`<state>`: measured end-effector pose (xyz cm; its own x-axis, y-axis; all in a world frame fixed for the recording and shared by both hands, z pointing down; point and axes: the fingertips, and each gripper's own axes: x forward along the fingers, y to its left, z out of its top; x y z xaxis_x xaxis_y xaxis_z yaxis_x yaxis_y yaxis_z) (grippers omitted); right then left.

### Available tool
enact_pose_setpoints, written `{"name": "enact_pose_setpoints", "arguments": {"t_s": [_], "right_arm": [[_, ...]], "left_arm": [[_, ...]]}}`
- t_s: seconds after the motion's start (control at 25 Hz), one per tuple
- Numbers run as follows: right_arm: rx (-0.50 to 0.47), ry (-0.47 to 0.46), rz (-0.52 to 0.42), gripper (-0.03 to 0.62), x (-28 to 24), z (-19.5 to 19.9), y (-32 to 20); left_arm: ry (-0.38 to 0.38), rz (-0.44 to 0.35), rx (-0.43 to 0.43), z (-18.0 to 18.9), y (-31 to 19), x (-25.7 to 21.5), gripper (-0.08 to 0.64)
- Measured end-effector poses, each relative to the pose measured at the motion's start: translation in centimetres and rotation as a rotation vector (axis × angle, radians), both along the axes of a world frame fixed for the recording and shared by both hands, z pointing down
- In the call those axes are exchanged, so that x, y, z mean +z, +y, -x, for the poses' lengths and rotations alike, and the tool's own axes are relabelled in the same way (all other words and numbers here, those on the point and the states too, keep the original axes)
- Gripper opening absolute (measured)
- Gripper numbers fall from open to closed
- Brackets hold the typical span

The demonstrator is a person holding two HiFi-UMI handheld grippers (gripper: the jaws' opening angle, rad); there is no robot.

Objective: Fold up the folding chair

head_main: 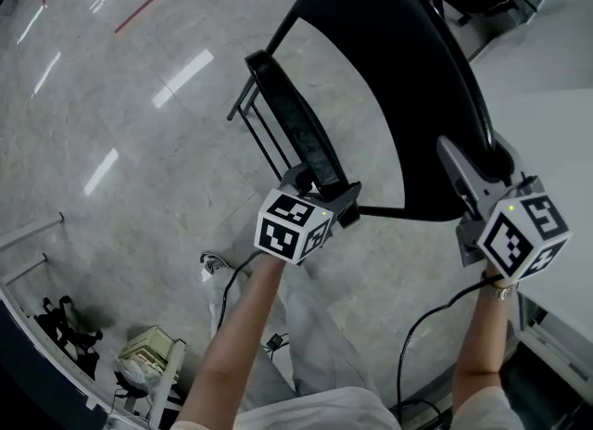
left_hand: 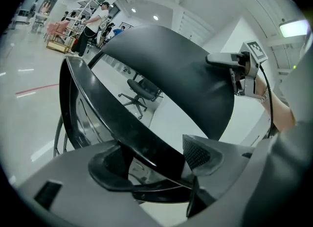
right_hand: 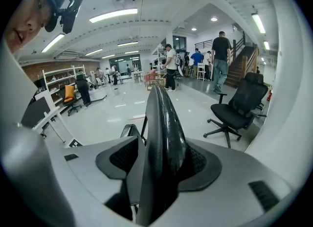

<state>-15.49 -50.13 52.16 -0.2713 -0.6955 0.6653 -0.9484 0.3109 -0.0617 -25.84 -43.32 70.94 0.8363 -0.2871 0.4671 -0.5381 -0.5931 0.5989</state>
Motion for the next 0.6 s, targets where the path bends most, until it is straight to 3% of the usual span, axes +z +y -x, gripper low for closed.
{"name": "enact_pose_setpoints", "arguments": {"t_s": [0.4,0.6], "right_arm": [[-0.011,0.047,-0.022,0.256,-1.1,1.6,0.7],[-0.004,0.080,-0.032,0.256,-1.2,2.8,1.0]], "left_arm": [[-0.025,0.010,-0.044,-3.1,-1.4,0.1,0.328],[-0.018,0.012,-0.053,-3.0,-1.6,0.3,0.328]]}}
